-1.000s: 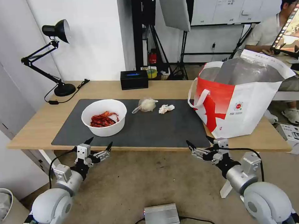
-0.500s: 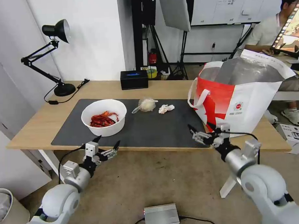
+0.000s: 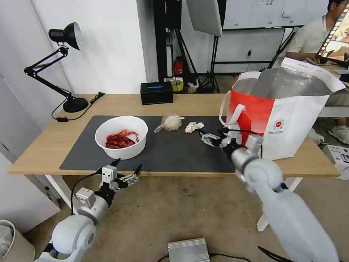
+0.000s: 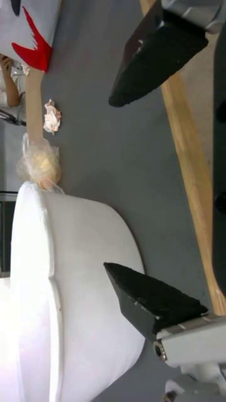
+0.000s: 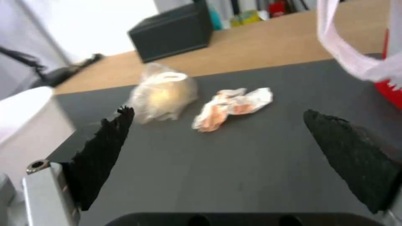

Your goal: Pick up the trash from the table and place it into the takeout bag.

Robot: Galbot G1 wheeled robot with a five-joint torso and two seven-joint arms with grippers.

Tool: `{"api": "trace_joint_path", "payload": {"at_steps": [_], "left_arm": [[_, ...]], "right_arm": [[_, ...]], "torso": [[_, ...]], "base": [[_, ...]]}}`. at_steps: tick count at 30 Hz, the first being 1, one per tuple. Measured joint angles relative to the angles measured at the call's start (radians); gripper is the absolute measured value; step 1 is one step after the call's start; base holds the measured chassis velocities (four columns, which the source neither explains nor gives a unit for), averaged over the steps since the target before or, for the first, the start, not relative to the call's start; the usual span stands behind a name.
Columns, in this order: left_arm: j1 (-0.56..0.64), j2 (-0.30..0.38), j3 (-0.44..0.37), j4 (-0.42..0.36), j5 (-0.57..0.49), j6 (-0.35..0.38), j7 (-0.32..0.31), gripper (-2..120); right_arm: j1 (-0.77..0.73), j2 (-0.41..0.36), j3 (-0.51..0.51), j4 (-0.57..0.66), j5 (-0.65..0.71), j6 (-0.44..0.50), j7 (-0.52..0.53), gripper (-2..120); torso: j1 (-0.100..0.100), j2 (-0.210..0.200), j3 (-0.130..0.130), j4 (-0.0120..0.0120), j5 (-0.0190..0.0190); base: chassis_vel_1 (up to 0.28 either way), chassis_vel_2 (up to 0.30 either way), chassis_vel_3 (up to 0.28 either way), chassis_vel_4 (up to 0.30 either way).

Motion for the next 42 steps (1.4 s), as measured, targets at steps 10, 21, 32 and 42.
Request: {"api": "trace_joint_path", "payload": {"at_steps": [10, 21, 32, 42], "left_arm": [[0.000, -0.009, -0.007, 0.001, 0.002, 0.000, -0.001, 100], [-0.005, -0.030, -0.001, 0.006, 0.002, 0.001, -0.003, 100], [-0.013, -0.040, 0.007, 0.010, 0.001, 0.001, -0.004, 100], [-0.020, -0.050, 0.023, 0.015, 0.002, 0.000, -0.005, 100]], "right_arm": [[0.214, 0.049, -0.098, -0.172, 0.031, -0.099, 0.165, 100], [0.342, 0.155, -0.158, -0.348, -0.001, -0.136, 0.278, 100], [0.415, 0.206, -0.189, -0.483, -0.051, -0.146, 0.245, 100], [0.454, 0.217, -0.214, -0.571, -0.104, -0.169, 0.192, 100]], "torso": [[0.000, 0.000, 0.000, 0.0000, -0.0002], [0.000, 0.000, 0.000, -0.0001, 0.0000], [0.000, 0.000, 0.000, 0.0000, 0.0001], [0.000, 0.000, 0.000, -0.0001, 0.0002]], "base": [[0.000, 0.000, 0.000, 0.000], [0.000, 0.000, 0.000, 0.000], [0.000, 0.000, 0.000, 0.000], [0.000, 0.000, 0.000, 0.000]]}}
